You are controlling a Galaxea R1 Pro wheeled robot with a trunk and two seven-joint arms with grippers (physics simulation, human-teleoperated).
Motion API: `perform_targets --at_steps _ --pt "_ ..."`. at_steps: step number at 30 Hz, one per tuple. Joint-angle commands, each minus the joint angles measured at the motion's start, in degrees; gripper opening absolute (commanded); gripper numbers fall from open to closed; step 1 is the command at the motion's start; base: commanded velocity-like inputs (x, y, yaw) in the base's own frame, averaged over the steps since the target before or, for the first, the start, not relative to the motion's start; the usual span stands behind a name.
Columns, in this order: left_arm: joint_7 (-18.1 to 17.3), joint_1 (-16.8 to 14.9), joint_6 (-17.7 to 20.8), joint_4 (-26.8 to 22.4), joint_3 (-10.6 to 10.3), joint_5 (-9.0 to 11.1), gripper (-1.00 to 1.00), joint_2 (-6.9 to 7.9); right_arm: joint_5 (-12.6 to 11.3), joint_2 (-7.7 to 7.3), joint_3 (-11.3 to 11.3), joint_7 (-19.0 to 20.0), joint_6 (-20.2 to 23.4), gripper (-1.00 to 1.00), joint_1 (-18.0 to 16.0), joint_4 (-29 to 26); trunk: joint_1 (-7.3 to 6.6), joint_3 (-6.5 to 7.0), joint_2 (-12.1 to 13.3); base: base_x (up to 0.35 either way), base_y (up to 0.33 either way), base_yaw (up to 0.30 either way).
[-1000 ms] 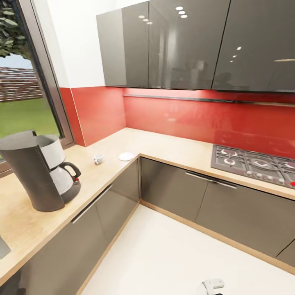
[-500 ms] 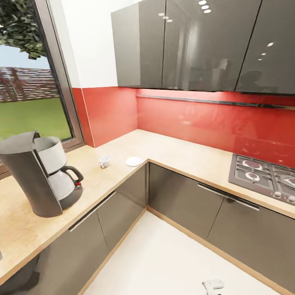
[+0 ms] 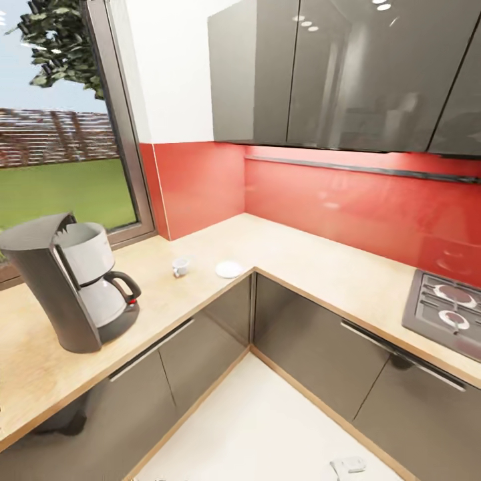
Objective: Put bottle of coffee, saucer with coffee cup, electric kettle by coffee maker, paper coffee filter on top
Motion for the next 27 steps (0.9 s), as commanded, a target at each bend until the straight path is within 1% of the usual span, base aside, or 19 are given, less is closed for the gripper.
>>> perform_targets --at_steps 1,20,23,27 --pt "0.12 0.05 0.3 -0.24 0.05 0.04 1.0 0.01 -0.58 -0.01 0.49 -0.07 -0.04 -1.0 -0.02 -0.02 0.04 -0.11 -0.1 0.027 -0.308 0.276" --pt "0.14 0.05 0.3 -0.36 0.14 0.13 1.0 0.21 -0.58 -0.01 0.49 -0.15 -0.04 -1.0 0.0 -0.02 0.04 -0.11 -0.1 0.002 -0.309 0.276" --pt "0.15 0.05 0.3 -0.36 0.14 0.13 1.0 0.13 -0.58 -0.01 0.49 -0.15 -0.04 -1.0 0.0 -0.02 0.04 -0.11 -0.1 0.0 -0.183 0.276" --pt "0.15 0.05 0.3 -0.36 0.14 0.13 1.0 0.15 -0.58 -0.01 0.49 -0.15 -0.04 -1.0 0.0 -0.02 0.04 -0.11 -0.1 0.0 -0.066 0.276"
